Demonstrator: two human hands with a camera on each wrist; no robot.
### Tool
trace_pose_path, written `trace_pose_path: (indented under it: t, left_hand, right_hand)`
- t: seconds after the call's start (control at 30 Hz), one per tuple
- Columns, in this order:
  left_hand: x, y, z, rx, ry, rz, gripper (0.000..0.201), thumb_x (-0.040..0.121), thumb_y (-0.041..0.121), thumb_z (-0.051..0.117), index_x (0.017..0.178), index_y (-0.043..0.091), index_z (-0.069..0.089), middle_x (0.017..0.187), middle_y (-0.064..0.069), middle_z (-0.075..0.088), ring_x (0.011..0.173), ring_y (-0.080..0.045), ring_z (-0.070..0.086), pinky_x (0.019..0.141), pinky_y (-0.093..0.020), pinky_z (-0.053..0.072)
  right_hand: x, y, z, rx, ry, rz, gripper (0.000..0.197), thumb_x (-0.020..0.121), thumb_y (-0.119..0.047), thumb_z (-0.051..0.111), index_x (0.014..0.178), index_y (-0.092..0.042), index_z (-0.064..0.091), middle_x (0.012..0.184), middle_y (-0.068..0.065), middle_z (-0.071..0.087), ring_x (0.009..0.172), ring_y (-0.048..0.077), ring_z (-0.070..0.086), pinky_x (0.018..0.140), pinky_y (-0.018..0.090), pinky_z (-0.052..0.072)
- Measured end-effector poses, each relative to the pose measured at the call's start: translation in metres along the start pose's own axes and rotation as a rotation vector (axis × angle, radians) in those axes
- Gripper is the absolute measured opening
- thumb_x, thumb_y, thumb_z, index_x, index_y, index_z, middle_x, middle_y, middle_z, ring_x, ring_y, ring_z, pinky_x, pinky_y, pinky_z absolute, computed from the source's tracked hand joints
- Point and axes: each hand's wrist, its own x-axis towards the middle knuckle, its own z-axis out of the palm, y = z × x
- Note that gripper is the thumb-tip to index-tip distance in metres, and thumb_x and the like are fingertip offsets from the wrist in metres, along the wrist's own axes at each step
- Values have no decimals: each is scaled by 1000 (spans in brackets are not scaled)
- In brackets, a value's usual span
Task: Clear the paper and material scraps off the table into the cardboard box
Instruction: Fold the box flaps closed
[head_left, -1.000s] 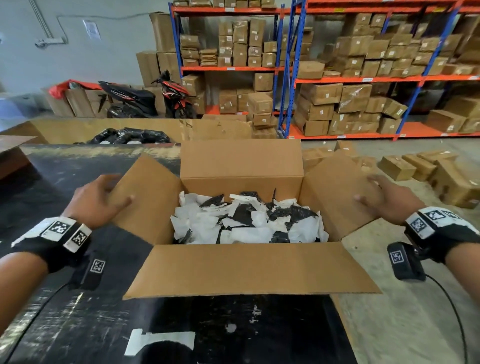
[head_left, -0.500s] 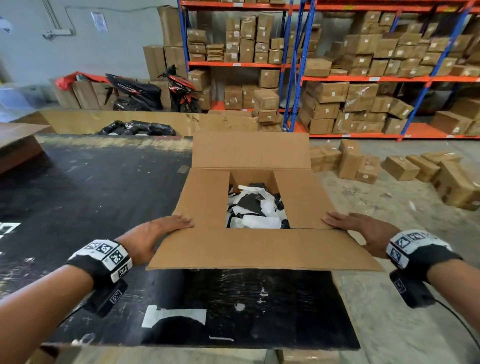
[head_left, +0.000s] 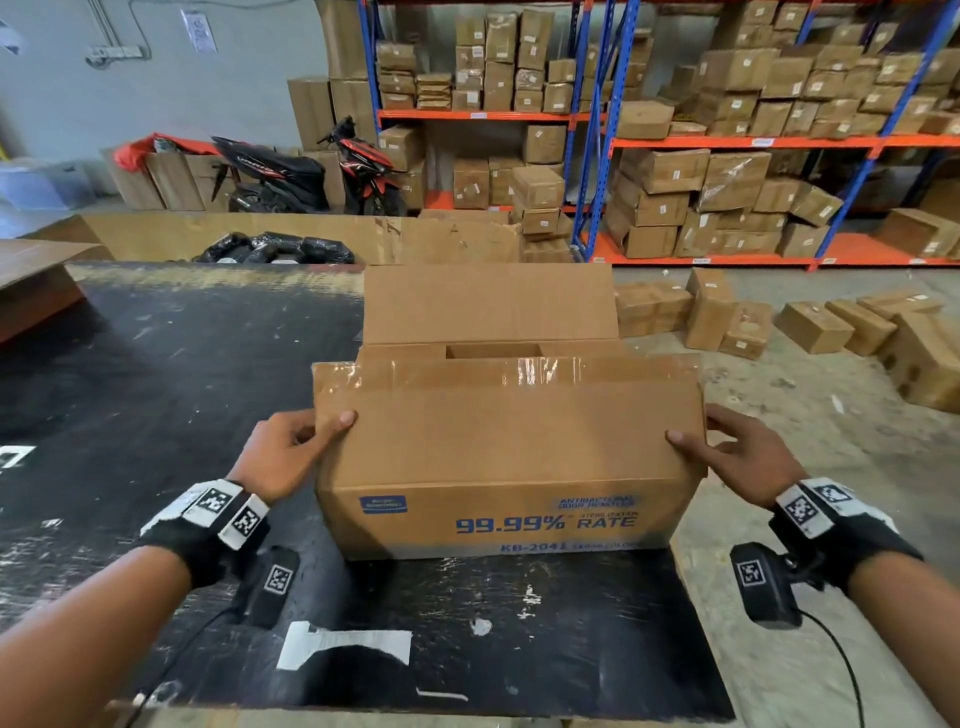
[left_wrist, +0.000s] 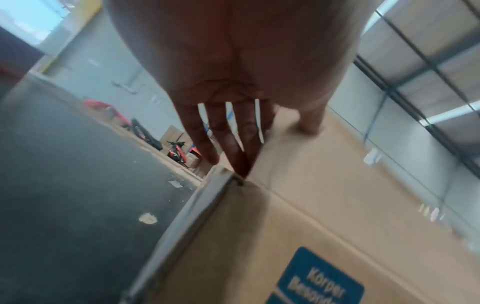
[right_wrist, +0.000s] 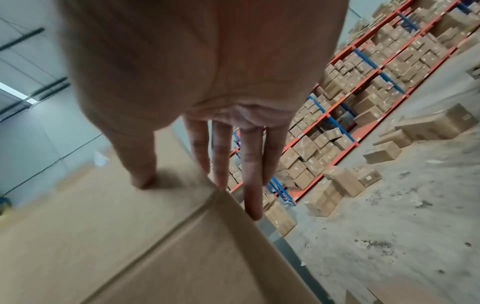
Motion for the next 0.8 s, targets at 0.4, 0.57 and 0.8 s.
trace_pose_path:
  t: [0.4,0.57,0.8]
  left_hand:
    - [-4,41,92,695,-250,246,65,90,81,2,148,60,-15,164,13,-22,152,-20,-23,124,-55,-7]
    - [-3,44,88,729,-261,258,62,91,80,1,146,61,-22,163,13,-26,151,-21,-26,123,-53,-9]
    - [-4,46,91,686,-215,244,62,91,81,7,146,64,-17,162,20,-25,151,-13,-26,125,-48,-6]
  right_hand:
    - [7,-2,9,-231,-27,-8,76,63,-76,70,130,-46,50,102,-22,66,62,-2,65,68,30,55]
    - [70,-21,-7,-365,-118,-104,78,72,-71,64,139,-34,48,118,-10,63,87,2,63,75,24,48]
    - [230,-99,15,-609,-40,-301,69,85,-55,65,143,-26,42,148,4,43,134,27,43,113,50,33]
